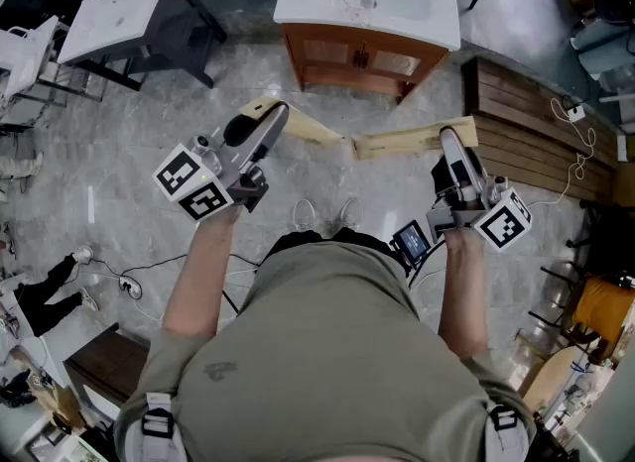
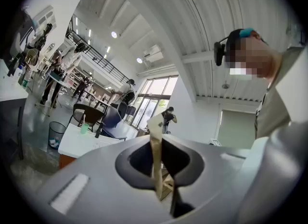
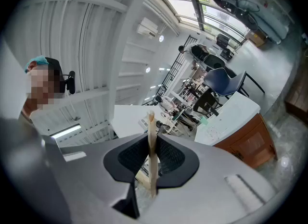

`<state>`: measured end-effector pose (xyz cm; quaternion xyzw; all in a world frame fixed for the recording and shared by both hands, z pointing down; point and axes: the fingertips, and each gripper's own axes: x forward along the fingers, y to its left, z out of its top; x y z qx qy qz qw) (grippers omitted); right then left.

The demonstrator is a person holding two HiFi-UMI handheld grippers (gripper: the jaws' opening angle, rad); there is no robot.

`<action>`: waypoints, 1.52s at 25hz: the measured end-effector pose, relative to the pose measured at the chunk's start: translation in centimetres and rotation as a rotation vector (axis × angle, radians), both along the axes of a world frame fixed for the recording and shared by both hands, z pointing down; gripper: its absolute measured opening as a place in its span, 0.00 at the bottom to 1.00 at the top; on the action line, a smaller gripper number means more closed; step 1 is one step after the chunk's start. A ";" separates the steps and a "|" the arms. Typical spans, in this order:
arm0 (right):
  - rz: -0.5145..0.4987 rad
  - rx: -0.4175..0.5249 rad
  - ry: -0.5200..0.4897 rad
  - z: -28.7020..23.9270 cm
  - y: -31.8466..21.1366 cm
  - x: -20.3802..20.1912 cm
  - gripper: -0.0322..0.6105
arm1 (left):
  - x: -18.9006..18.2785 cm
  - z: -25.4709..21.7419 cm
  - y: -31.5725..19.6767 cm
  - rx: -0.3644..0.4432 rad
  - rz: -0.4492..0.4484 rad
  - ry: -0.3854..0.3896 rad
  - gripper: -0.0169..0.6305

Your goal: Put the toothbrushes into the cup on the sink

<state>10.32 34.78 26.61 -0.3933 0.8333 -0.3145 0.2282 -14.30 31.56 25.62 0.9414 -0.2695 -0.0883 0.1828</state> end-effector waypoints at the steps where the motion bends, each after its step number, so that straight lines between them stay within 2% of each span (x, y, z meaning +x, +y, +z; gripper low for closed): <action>1: -0.001 -0.002 -0.003 0.1 0.0 0.0 0.15 | 0.0 0.0 0.0 -0.001 -0.001 0.001 0.05; 9: -0.010 -0.010 -0.012 0.5 -0.2 0.1 0.15 | 0.4 0.6 0.1 -0.012 -0.004 0.003 0.05; 16: -0.015 -0.023 -0.063 1.1 -0.5 0.4 0.15 | 0.6 1.6 0.1 -0.031 -0.016 -0.001 0.05; 27: -0.048 -0.046 -0.075 2.5 -0.5 4.3 0.15 | 4.3 2.7 0.7 -0.055 -0.043 -0.022 0.05; 38: -0.070 -0.066 -0.082 3.2 -0.3 6.4 0.15 | 5.4 3.1 1.1 -0.066 -0.091 -0.032 0.05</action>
